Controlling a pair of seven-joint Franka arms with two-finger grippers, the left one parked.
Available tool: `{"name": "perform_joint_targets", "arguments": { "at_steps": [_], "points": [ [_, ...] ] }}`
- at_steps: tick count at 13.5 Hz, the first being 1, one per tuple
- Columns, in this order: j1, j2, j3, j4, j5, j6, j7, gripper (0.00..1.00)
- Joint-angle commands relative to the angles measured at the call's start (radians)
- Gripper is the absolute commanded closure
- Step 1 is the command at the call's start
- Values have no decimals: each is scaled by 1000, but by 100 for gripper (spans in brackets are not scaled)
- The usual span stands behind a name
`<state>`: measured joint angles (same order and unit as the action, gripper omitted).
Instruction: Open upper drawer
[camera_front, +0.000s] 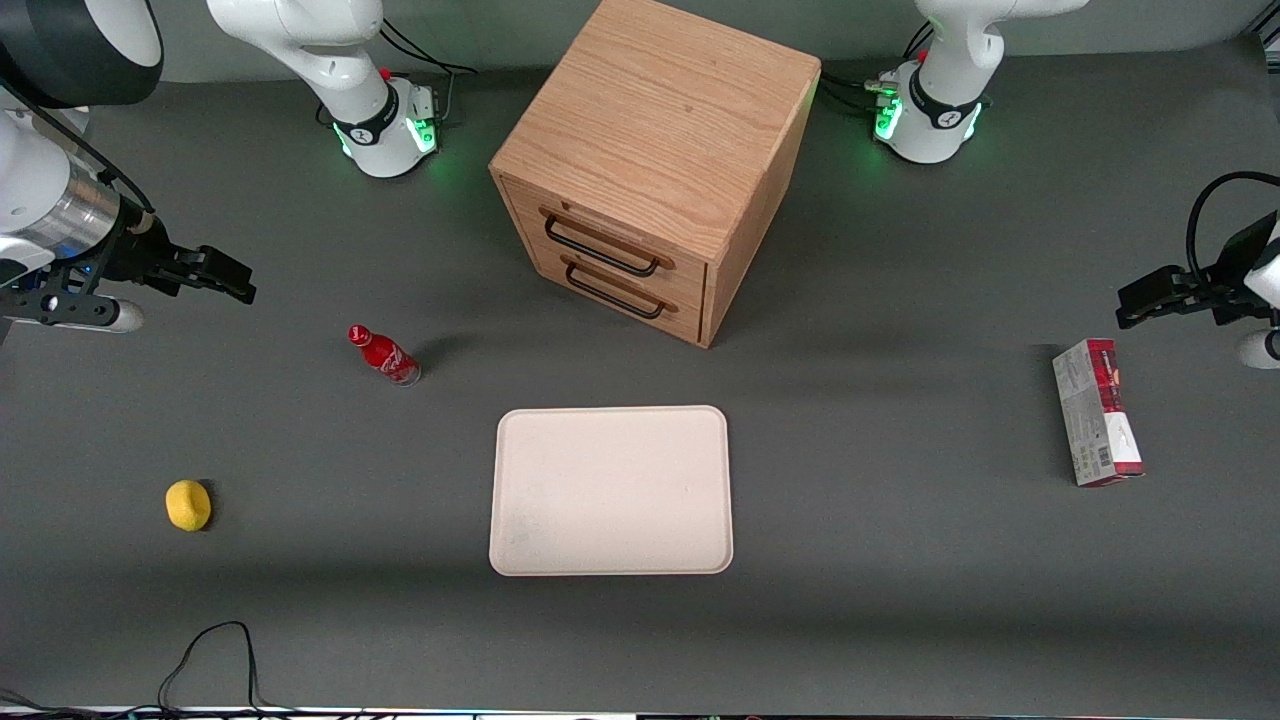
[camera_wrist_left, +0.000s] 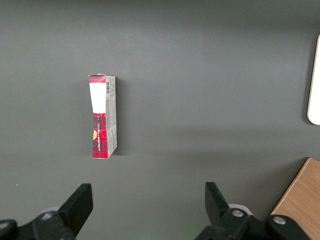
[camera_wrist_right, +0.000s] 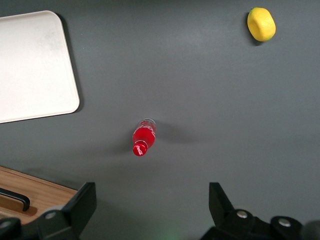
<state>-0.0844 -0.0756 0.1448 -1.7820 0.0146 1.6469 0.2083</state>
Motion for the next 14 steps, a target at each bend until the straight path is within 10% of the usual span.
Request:
{"name": "perform_joint_targets", "arguments": {
  "at_steps": [1,4,14],
  "points": [
    [18,0,-2,13,-18,7,19,0],
    [20,81,22,131,-10,-4,29,0],
    [31,298,554,409,-8,-137,-259,0]
  ]
}}
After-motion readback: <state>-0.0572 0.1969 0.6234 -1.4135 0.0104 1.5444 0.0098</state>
